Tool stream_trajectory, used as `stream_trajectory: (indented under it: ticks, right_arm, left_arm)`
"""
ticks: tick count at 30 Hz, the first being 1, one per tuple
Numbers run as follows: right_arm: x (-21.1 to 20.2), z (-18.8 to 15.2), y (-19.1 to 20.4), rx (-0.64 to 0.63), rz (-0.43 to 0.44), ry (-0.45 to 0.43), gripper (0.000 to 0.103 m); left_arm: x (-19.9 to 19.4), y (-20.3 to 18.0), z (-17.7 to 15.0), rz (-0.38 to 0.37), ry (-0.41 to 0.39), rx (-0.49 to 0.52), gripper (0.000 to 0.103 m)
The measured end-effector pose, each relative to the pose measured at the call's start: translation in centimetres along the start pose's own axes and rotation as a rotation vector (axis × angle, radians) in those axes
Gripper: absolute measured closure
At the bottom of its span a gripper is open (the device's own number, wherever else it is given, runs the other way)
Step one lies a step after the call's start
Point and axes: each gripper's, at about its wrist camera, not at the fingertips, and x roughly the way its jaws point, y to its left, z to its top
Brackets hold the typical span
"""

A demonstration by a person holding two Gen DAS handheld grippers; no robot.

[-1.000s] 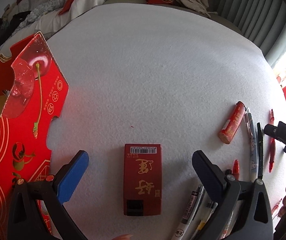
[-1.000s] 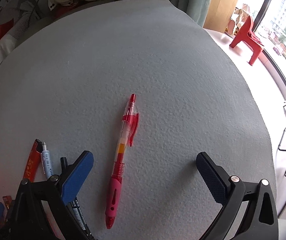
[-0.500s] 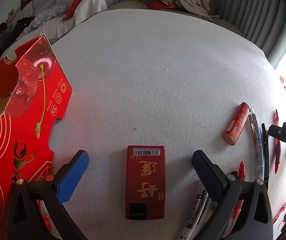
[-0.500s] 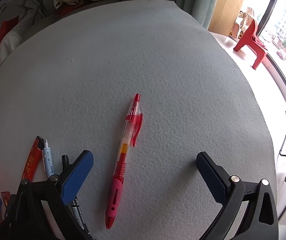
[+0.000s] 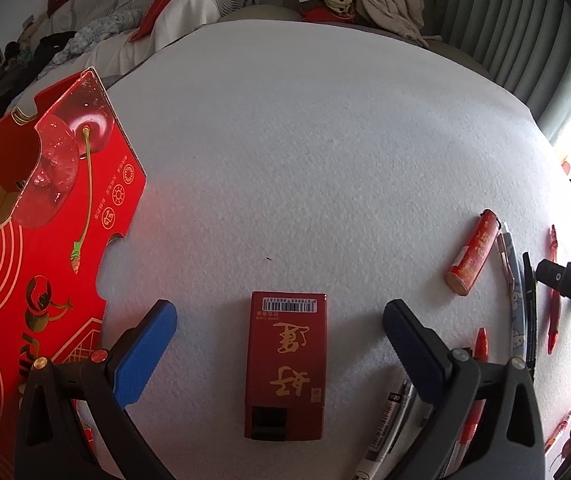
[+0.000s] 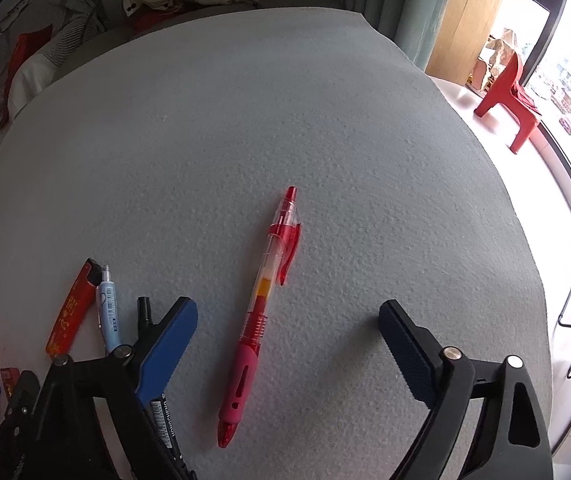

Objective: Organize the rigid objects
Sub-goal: 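Move the left tool to the small red box while the right tool approaches the pink pen, then close the left tool on the red box while the right tool grasps the pink pen, then carry the red box in the left tool while the right tool carries the pen to the cardboard box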

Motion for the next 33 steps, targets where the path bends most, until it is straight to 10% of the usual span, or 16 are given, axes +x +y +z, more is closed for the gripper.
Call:
stream_trajectory:
  ticks: [7, 11, 12, 33]
  right_arm:
    - [-0.8, -0.5, 1.3, -0.062, 0.046, 0.000, 0.058]
    - [-1.2, -1.1, 1.2, -0.076, 0.074, -0.007, 0.092]
    - [-1.3, -1.2, 1.1, -0.074, 0.080, -0.009, 0.092]
    - [-8.8, -7.7, -5.8, 0.064, 0.314, -0.106, 0.092]
  left_arm:
    - [-0.4, -0.7, 0.2, -0.018, 0.001, 0.016, 0.013]
    - [-1.3, -1.2, 0.0, -0.042, -0.019, 0.051, 0.052]
    - [-1.4, -1.2, 0.0, -0.038, -0.025, 0.054, 0.065]
    - [-7.0, -0.6, -2.4, -0.108, -0.101, 0.096, 0.066]
